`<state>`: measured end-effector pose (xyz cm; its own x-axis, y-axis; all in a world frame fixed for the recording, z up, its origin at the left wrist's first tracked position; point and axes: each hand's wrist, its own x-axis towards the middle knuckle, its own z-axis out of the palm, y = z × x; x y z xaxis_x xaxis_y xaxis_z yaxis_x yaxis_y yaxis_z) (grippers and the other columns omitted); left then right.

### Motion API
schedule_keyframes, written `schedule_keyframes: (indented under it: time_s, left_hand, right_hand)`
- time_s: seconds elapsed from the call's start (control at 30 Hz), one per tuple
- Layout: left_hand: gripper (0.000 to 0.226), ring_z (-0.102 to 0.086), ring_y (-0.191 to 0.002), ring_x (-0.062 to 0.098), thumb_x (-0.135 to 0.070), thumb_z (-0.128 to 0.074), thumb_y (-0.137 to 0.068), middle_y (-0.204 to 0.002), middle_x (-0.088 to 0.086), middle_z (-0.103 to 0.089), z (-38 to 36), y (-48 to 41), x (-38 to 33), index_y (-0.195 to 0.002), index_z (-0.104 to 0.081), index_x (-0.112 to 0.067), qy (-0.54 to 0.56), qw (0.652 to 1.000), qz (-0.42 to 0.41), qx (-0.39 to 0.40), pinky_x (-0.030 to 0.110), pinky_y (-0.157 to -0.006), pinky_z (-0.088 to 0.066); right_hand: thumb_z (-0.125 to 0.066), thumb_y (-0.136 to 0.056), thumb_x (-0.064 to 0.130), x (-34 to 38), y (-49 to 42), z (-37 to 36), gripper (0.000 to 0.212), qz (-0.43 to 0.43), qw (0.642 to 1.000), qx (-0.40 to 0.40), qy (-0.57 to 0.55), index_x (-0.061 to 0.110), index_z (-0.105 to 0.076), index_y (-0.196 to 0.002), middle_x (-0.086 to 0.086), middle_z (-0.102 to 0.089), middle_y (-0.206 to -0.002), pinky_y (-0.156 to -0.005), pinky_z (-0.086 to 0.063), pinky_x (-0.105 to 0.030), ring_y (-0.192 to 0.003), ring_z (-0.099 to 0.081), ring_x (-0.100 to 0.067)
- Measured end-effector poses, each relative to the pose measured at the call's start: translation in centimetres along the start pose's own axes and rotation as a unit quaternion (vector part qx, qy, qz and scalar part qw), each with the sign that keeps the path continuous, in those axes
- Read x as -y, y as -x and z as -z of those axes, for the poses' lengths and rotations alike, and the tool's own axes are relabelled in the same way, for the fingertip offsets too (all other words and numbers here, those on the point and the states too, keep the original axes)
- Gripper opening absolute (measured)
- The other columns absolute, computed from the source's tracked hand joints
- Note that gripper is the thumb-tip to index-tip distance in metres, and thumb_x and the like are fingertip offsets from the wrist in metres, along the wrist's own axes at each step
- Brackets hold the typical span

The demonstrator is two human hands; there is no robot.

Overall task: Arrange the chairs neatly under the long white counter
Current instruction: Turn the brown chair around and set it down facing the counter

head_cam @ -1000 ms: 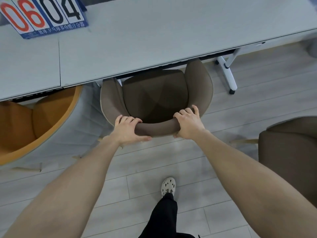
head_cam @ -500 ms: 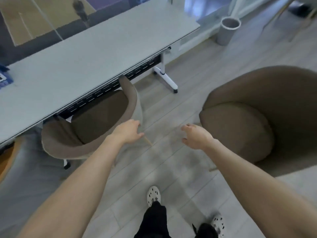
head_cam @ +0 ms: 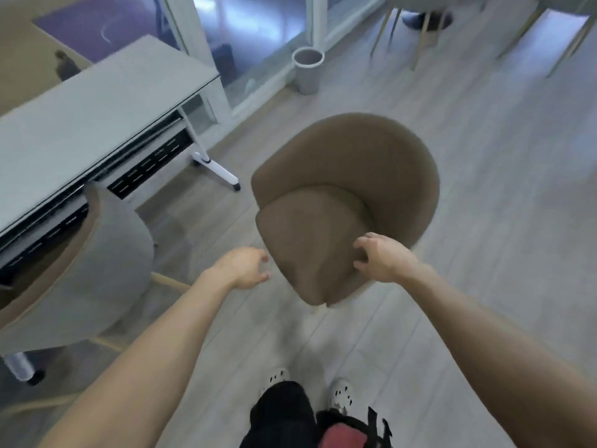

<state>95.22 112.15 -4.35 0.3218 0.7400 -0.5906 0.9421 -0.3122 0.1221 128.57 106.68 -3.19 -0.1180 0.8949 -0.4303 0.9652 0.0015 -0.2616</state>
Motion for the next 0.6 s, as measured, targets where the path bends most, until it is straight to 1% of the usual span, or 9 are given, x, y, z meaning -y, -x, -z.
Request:
schedule_keyframes:
  time_s: [0.07,0.17,0.27,0.37,0.43,0.6]
  left_hand:
    - [0.053,-0.060,-0.129,0.029,-0.055,-0.063,-0.099,-0.140,0.005,-0.065,0.8,-1.7,-3.3,-0.143,-0.060,-0.025,-0.005,1.000,-0.004,-0.004,0.040,-0.103,-0.051]
    - [0.054,-0.061,-0.127,0.028,-0.057,-0.062,-0.097,-0.137,0.004,-0.065,1.9,-4.6,-7.0,-0.141,-0.059,-0.027,0.001,1.000,-0.007,-0.018,0.041,-0.101,-0.052]
    - [0.055,-0.061,-0.126,0.028,-0.056,-0.063,-0.098,-0.136,0.004,-0.064,3.1,-8.1,-9.9,-0.143,-0.059,-0.025,0.009,1.000,-0.005,-0.019,0.039,-0.100,-0.051]
    - [0.056,-0.064,-0.124,0.026,-0.059,-0.063,-0.096,-0.136,0.001,-0.067,3.9,-13.0,-12.0,-0.141,-0.060,-0.027,0.024,0.999,0.011,-0.026,0.041,-0.100,-0.054]
    - [0.057,-0.064,-0.124,0.024,-0.060,-0.063,-0.096,-0.138,-0.001,-0.067,4.6,-16.7,-13.4,-0.142,-0.060,-0.027,0.047,0.998,0.021,-0.026,0.042,-0.100,-0.055]
    - [0.055,-0.065,-0.124,0.023,-0.056,-0.063,-0.098,-0.139,-0.002,-0.067,7.8,-23.0,-17.3,-0.145,-0.059,-0.028,0.110,0.992,0.056,-0.014,0.042,-0.101,-0.056]
  right_hand:
    - [-0.068,-0.095,0.041,-3.1,0.2,1.9,0.052,-0.002,1.000,0.000,-0.005,0.020,-0.062,-0.142,-0.003,-0.060,-0.132,-0.101,-0.053,-0.043,-0.120,-0.064,-0.028]
    - [-0.068,-0.095,0.039,-7.2,-1.2,4.6,0.053,0.004,1.000,-0.003,0.002,0.019,-0.062,-0.144,-0.003,-0.060,-0.137,-0.103,-0.052,-0.042,-0.125,-0.063,-0.028]
    - [-0.067,-0.094,0.039,-11.0,-4.2,7.1,0.053,0.017,0.999,0.001,0.026,0.020,-0.062,-0.143,-0.004,-0.060,-0.136,-0.102,-0.053,-0.043,-0.123,-0.064,-0.029]
    - [-0.064,-0.093,0.040,-14.4,-8.0,10.1,0.048,0.042,0.997,0.007,0.060,0.021,-0.064,-0.138,-0.003,-0.061,-0.132,-0.098,-0.055,-0.044,-0.119,-0.065,-0.031]
    - [-0.064,-0.095,0.040,-16.7,-10.9,12.3,0.045,0.061,0.994,0.008,0.087,0.021,-0.064,-0.136,-0.004,-0.061,-0.132,-0.096,-0.055,-0.045,-0.118,-0.064,-0.031]
    - [-0.062,-0.094,0.039,-20.5,-18.7,17.5,0.044,0.111,0.984,0.045,0.131,0.019,-0.065,-0.133,-0.005,-0.062,-0.129,-0.093,-0.058,-0.048,-0.115,-0.066,-0.032]
